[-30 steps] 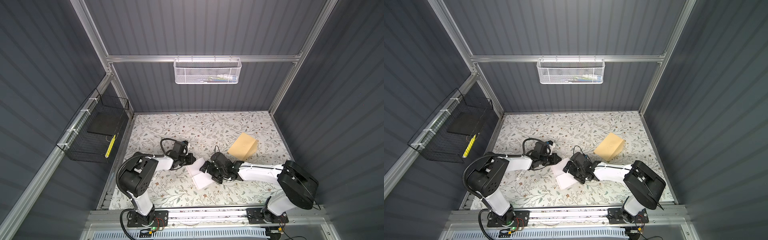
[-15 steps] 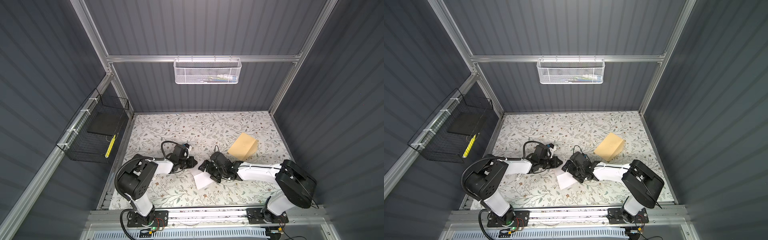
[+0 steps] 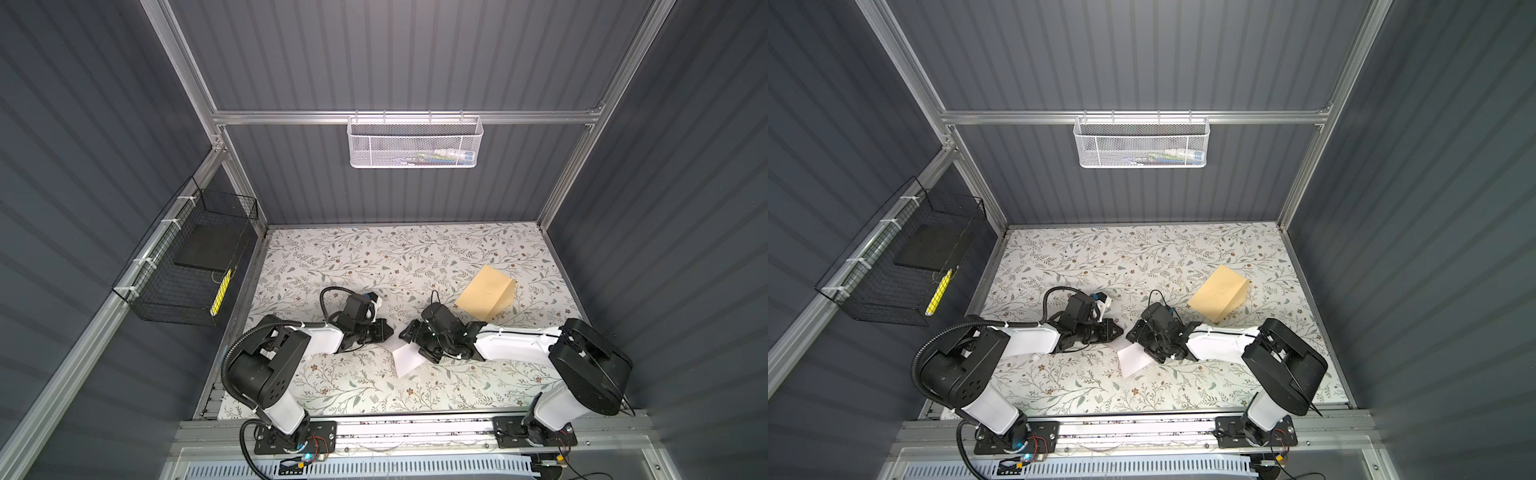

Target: Place the letter into the envelope and seal it

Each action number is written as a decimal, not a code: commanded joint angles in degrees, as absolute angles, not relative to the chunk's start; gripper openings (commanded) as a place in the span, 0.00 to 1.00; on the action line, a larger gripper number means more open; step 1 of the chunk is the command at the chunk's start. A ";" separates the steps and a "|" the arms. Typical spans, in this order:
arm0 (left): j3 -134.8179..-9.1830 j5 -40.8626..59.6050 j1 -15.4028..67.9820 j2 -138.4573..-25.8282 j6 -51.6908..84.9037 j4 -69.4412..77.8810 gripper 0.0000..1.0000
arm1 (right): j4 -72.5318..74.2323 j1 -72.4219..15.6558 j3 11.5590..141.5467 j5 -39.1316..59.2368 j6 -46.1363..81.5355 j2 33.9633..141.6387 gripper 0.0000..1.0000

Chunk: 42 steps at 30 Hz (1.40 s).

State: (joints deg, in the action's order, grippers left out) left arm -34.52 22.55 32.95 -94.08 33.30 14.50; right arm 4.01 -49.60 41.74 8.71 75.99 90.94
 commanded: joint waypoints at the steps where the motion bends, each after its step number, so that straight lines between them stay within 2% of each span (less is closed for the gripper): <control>1: -30.95 23.04 34.30 -96.50 32.70 2.52 0.14 | 5.19 -49.39 40.87 8.87 75.86 91.42 0.78; 9: -33.28 24.61 36.12 -95.94 31.37 2.06 0.14 | 4.86 -49.39 40.59 9.14 75.15 89.76 0.69; 19: -33.64 25.85 36.21 -93.36 31.38 2.44 0.15 | 4.00 -49.38 39.63 8.57 74.14 86.27 0.41; 33: -34.39 33.01 38.08 -91.49 34.63 9.92 0.17 | 3.45 -49.39 38.78 8.62 73.04 84.72 0.40; 42: -35.16 32.54 40.41 -91.97 36.25 12.43 0.17 | 1.99 -49.39 38.33 8.22 72.43 83.08 0.46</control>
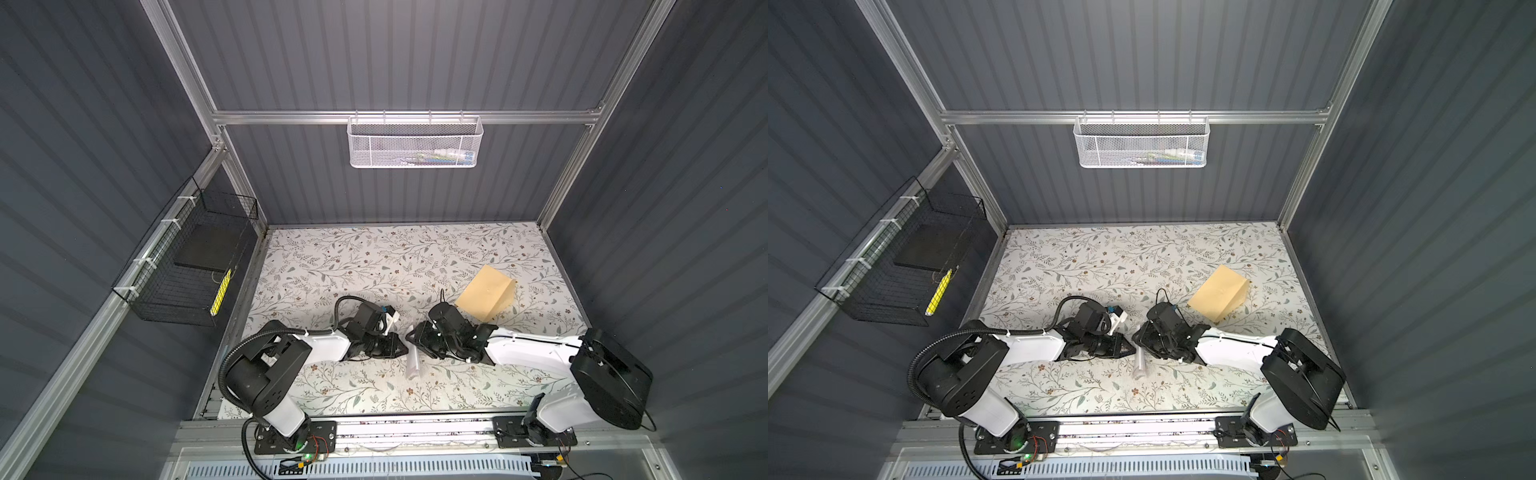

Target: Place the letter into the envelope and seal it

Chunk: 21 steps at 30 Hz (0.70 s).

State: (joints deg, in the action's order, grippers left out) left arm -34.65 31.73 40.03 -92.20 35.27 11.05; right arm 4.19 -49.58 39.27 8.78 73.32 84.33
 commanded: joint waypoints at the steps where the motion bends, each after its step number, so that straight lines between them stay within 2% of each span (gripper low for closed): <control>1: -35.41 32.42 40.56 -92.23 36.38 12.55 0.17 | 1.66 -49.39 38.25 8.13 72.43 82.85 0.46; 9: -35.85 32.05 41.02 -94.38 37.69 15.55 0.17 | -1.54 -49.39 37.55 7.03 70.94 80.56 0.39; 21: -36.83 33.58 45.95 -95.03 41.18 22.53 0.17 | -6.52 -49.39 38.32 6.15 69.35 78.70 0.37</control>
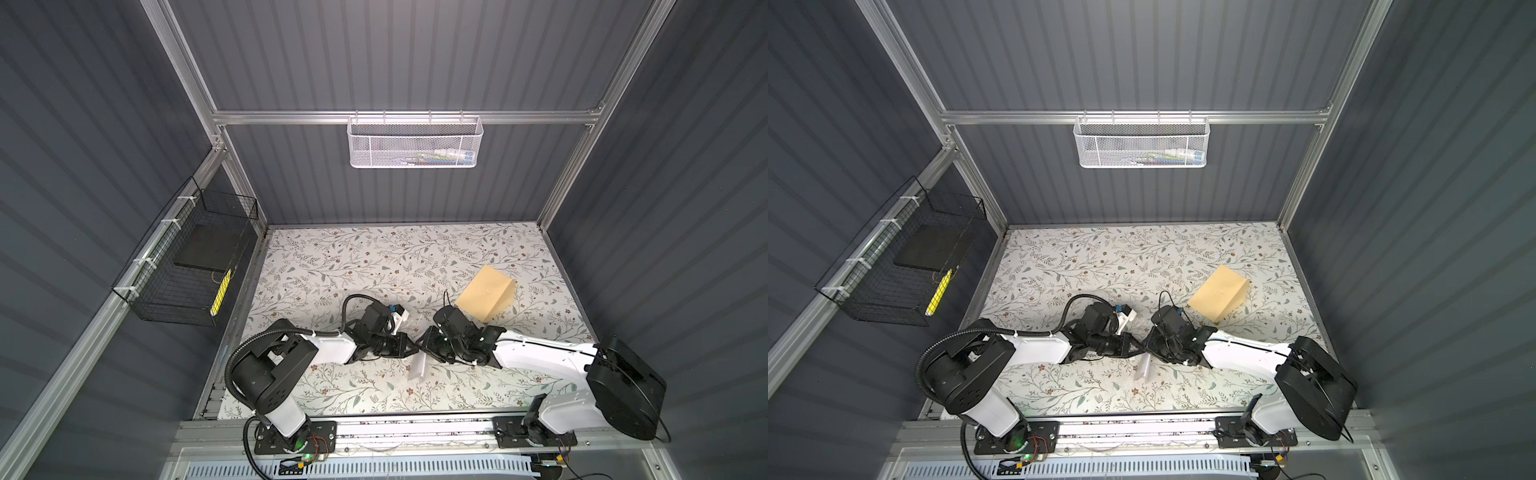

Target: Place the letter into the envelope and seal it

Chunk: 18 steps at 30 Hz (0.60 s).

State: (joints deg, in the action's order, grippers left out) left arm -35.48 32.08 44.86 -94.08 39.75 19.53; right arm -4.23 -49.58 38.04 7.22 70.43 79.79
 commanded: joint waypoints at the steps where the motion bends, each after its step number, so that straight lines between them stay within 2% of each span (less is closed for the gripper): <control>1: -36.85 33.41 46.20 -95.16 41.17 22.47 0.17 | -6.59 -49.39 38.34 6.15 69.31 78.62 0.37; 3: -36.58 33.20 46.48 -95.68 41.57 23.17 0.17 | -6.91 -49.37 38.19 6.12 69.26 78.32 0.34; 8: -36.13 32.19 46.76 -96.07 42.14 23.82 0.17 | -7.54 -49.39 37.50 5.51 69.26 77.11 0.13; 14: -36.21 31.83 46.70 -94.98 42.27 23.78 0.18 | -8.52 -49.39 37.17 4.53 68.52 75.64 0.05; 18: -38.06 27.97 46.22 -91.40 39.80 17.10 0.26 | -7.62 -49.39 37.27 4.21 64.85 73.69 0.03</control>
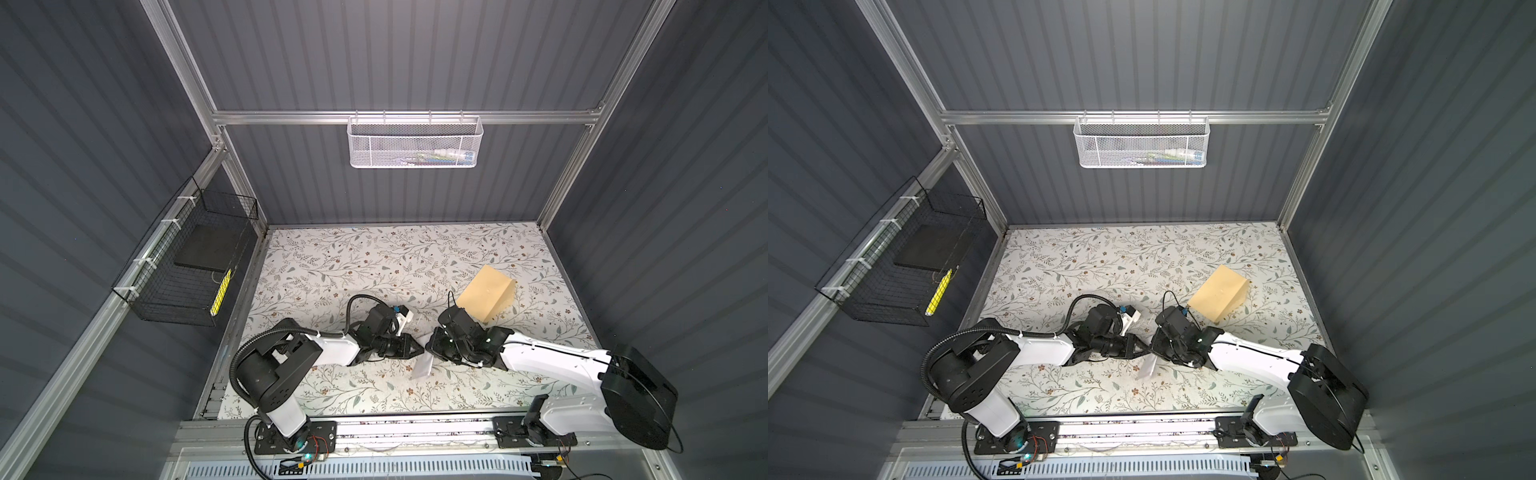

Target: Place the letter into the envelope and seal it

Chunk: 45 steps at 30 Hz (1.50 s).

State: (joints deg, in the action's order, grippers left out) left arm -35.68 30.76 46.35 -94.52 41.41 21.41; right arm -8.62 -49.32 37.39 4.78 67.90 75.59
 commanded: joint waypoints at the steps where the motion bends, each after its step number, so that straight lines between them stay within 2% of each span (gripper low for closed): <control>1: -38.53 26.99 45.68 -90.19 39.79 15.63 0.28 | -7.01 -49.39 37.47 4.33 63.05 73.15 0.03; 3: -39.65 26.30 43.19 -87.04 40.72 12.44 0.34 | -6.72 -49.39 38.74 4.54 57.68 72.24 0.00; 6: -42.18 26.09 38.53 -80.97 40.61 7.05 0.51 | -8.17 -49.39 42.40 6.28 47.04 71.24 0.00; 9: -47.61 24.76 36.47 -74.74 33.17 -1.02 0.65 | -12.27 -49.39 47.15 6.76 33.98 70.83 0.00; 12: -53.70 21.14 35.18 -71.41 23.93 -10.92 0.72 | -19.43 -49.01 54.30 6.41 21.09 71.73 0.00; 15: -56.22 24.61 32.89 -69.53 15.70 -13.47 0.80 | -25.22 -47.98 60.22 9.67 9.53 73.71 0.00; 21: -62.22 23.96 31.92 -70.30 -3.71 -23.33 0.79 | -35.44 -43.45 71.04 16.58 -9.33 79.50 0.00; 23: -61.58 26.90 31.80 -69.52 -10.01 -23.49 0.79 | -38.04 -41.87 73.27 21.86 -15.64 80.56 0.00; 25: -59.56 28.84 31.73 -68.22 -13.63 -21.24 0.79 | -38.51 -41.50 73.83 22.87 -19.67 80.44 0.00; 28: -55.68 36.84 31.73 -65.84 -20.24 -17.56 0.79 | -38.24 -40.64 73.34 23.41 -23.55 79.36 0.00; 30: -52.38 42.23 31.73 -64.85 -22.44 -12.19 0.81 | -38.52 -40.26 72.88 25.51 -25.37 78.65 0.00; 33: -51.35 45.09 31.73 -66.79 -22.17 -7.61 0.83 | -38.89 -40.23 71.76 27.80 -27.15 77.80 0.00; 37: -55.49 50.81 31.73 -72.94 -22.89 -9.63 0.83 | -37.94 -40.21 69.33 30.07 -27.25 76.01 0.00; 45: -56.78 55.25 31.73 -76.16 -18.52 -2.04 0.82 | -37.44 -40.19 66.87 30.93 -27.60 74.61 0.00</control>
